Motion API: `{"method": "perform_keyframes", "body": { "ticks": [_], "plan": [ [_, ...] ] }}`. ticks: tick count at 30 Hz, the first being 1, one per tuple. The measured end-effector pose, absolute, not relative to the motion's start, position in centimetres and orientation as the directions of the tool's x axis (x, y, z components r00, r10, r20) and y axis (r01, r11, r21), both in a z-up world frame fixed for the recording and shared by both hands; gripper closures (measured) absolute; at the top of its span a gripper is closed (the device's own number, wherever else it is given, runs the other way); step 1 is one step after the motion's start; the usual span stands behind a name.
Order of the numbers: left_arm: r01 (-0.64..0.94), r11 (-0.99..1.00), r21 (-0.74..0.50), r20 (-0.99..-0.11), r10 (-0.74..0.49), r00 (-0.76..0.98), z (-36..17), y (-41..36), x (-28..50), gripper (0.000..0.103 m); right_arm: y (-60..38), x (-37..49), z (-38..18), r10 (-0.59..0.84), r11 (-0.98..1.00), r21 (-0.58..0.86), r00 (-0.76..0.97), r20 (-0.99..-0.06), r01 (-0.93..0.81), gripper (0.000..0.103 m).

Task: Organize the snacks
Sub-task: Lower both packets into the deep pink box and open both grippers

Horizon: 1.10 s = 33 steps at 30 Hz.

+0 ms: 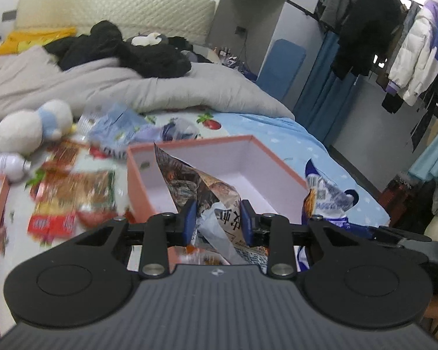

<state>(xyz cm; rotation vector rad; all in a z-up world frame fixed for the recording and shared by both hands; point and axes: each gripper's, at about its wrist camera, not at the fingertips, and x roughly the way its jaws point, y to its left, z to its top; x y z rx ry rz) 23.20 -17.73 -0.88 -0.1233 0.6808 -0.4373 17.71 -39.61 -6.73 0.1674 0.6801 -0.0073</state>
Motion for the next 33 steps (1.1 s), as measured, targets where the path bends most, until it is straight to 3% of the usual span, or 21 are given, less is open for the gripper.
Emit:
{"method": "perform_keyframes", "body": {
  "ticks": [4, 12, 22, 24, 26, 27, 33],
  "plan": [
    [0.389, 0.894, -0.223, -0.590, -0.441, 0.676, -1.3, -19.5, 27.0, 0.067, -40.0, 19.7, -6.8, 0.065, 0.991, 0.131, 0.759, -0.648, 0.027, 0.046],
    [0.358, 0.907, -0.222, -0.705, -0.403, 0.584, -4.6, -21.1, 33.2, 0.067, -40.1, 23.7, -8.8, 0.090, 0.990, 0.140, 0.702, -0.707, 0.013, 0.046],
    [0.362, 0.897, -0.252, -0.743, -0.419, 0.522, -5.1, -21.2, 34.3, 0.065, -40.0, 24.1, -10.1, 0.092, 0.991, 0.135, 0.662, -0.744, 0.013, 0.043],
    [0.358, 0.898, -0.255, -0.744, -0.419, 0.520, -5.0, -20.9, 34.2, 0.059, -40.2, 24.1, -10.0, 0.100, 0.988, 0.151, 0.662, -0.742, 0.021, 0.039],
    [0.359, 0.892, -0.275, -0.736, -0.435, 0.518, -4.9, -20.4, 33.9, 0.043, -40.6, 23.9, -9.8, 0.117, 0.984, 0.179, 0.666, -0.737, 0.025, 0.016],
    [0.350, 0.896, -0.274, -0.732, -0.430, 0.528, -4.7, -20.2, 33.7, 0.040, -40.6, 23.8, -9.7, 0.115, 0.983, 0.179, 0.670, -0.733, 0.027, 0.013],
    [0.330, 0.906, -0.264, -0.707, -0.415, 0.572, -3.6, -18.2, 32.0, 0.029, -40.3, 22.5, -9.2, 0.103, 0.984, 0.174, 0.689, -0.718, 0.034, 0.014]
  ]
}}
